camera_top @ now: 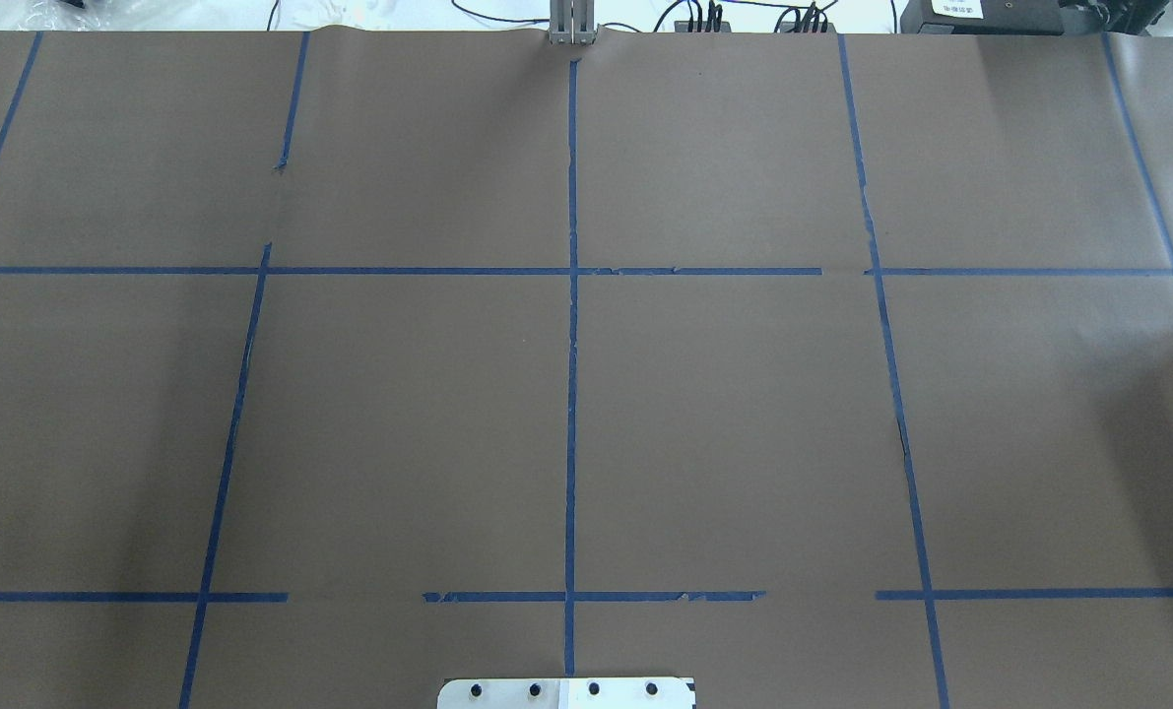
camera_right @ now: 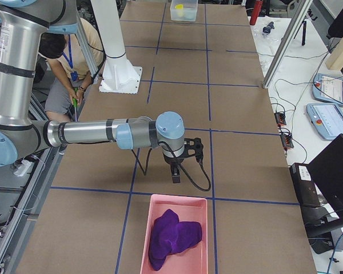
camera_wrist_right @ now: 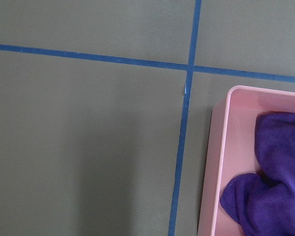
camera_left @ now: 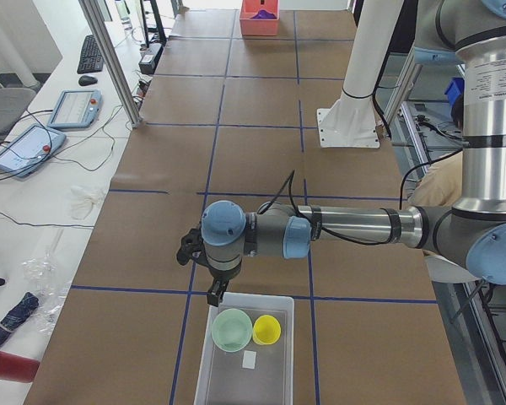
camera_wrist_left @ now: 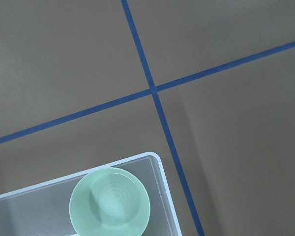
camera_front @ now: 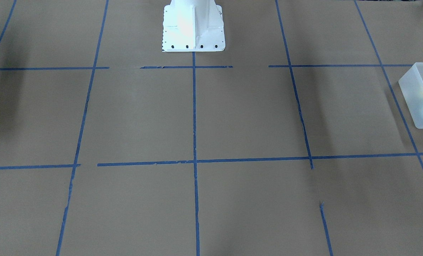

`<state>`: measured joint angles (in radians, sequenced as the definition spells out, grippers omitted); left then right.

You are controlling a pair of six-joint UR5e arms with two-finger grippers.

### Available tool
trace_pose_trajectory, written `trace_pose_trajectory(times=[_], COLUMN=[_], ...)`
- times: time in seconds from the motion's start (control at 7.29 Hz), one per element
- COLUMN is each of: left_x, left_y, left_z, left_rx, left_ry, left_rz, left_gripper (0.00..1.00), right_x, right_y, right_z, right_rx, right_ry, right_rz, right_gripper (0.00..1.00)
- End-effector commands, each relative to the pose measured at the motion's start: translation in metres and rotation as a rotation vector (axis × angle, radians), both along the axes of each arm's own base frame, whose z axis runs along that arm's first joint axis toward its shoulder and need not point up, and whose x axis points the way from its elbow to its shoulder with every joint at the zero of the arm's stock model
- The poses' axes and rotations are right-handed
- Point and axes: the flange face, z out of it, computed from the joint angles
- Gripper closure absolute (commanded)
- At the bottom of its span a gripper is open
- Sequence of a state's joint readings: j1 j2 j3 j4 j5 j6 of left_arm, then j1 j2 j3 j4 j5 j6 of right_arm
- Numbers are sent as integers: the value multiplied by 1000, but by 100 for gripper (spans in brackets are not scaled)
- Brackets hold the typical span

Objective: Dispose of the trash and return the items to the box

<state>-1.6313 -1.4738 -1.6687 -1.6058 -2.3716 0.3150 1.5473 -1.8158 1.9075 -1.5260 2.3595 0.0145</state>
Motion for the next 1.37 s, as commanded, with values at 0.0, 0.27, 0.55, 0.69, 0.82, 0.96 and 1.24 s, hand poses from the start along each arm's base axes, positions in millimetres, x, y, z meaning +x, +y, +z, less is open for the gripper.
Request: trace_pose_trajectory(times=[0.0,0.27,0.55,0.69,0.82,0.96,1.24], left_x=[-2,-6,-6,-4,-4,-4,-5], left_y=[3,9,12,24,23,24,24], left_z=[3,-8,-12,-4,-16,-16,-16], left_rx=[-3,18,25,13,34,34,33], left_ry=[-1,-1,6,10,7,7,7], left_rz=[-5,-13,-14,-13,-14,-14,-16], left_gripper=[0,0,0,0,0,0,0], right_x=[2,2,2,2,2,2,2], right_y=[1,6,7,6,11,10,9], right_z=[12,18,22,23,25,26,25], right_rx=[-17,-31,-56,-54,-42,-46,-57], right_ry=[7,11,2,4,5,11,12], right_rz=[-1,-2,4,6,-4,-1,6], right_gripper=[0,0,0,0,0,0,0])
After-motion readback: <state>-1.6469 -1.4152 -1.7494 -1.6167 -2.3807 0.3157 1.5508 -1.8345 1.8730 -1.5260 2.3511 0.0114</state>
